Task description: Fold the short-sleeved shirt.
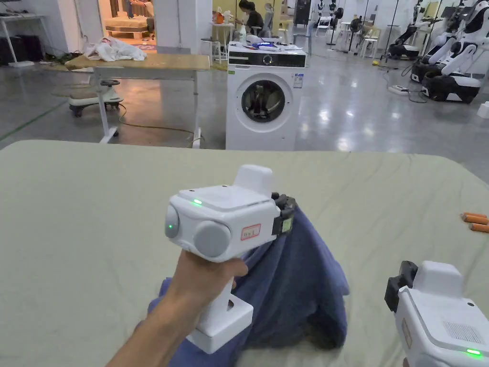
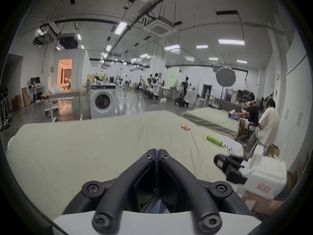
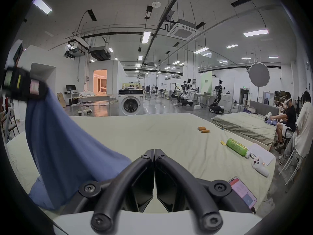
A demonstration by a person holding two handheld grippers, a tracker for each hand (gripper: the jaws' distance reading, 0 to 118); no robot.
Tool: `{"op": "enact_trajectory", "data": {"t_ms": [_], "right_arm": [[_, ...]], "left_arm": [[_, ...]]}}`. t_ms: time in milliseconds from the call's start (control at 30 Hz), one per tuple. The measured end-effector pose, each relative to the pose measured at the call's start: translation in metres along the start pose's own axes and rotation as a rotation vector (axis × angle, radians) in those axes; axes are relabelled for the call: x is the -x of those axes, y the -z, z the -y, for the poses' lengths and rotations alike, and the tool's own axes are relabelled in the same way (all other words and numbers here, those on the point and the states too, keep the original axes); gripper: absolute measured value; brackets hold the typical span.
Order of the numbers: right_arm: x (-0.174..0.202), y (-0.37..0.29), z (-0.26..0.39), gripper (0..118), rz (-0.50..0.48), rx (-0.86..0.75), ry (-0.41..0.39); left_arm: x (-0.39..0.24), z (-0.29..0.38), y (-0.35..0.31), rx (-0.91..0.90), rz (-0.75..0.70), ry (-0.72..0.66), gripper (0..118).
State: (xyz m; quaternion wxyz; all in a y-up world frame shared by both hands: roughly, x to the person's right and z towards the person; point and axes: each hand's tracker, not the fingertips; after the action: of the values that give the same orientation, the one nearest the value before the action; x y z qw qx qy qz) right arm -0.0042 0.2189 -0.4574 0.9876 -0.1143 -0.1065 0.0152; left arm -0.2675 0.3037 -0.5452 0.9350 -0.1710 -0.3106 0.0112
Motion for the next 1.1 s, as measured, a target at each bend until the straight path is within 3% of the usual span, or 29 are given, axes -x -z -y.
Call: {"op": "enact_trajectory", "data": {"t_ms": [233, 333, 433, 467, 633, 833, 933, 1100], "right_arm": [[-0.006, 0.000, 0.010, 0, 0.003, 0.037, -0.014], [0.000, 0.001, 0.011, 0, -0.015, 0.044, -0.026], [0.008, 0.001, 0.006, 0, -0.044, 0.034, -0.037], [0.012, 0.001, 0.003, 0, -0.056, 0.027, -0.043], [0.033, -0.002, -0.018, 0, -0.108, -0.022, -0.056], [0.057, -0.006, -0.036, 0, -0.156, -0.078, -0.062], [0.068, -0.009, -0.038, 0, -0.177, -0.096, -0.071], [0.081, -0.012, -0.037, 0, -0.204, -0.109, -0.073]], "left_arm": [[-0.010, 0.067, 0.023, 0.104, -0.032, 0.001, 1], [-0.004, 0.069, 0.010, 0.094, -0.069, -0.009, 23], [0.011, 0.063, -0.010, 0.002, -0.137, -0.044, 59], [0.016, 0.059, -0.020, -0.034, -0.165, -0.061, 67], [0.037, 0.042, -0.073, -0.158, -0.316, -0.060, 63], [0.073, 0.050, -0.115, -0.200, -0.529, -0.004, 6], [0.084, 0.059, -0.132, -0.185, -0.599, -0.014, 0], [0.092, 0.077, -0.150, -0.099, -0.676, -0.085, 0]]}}
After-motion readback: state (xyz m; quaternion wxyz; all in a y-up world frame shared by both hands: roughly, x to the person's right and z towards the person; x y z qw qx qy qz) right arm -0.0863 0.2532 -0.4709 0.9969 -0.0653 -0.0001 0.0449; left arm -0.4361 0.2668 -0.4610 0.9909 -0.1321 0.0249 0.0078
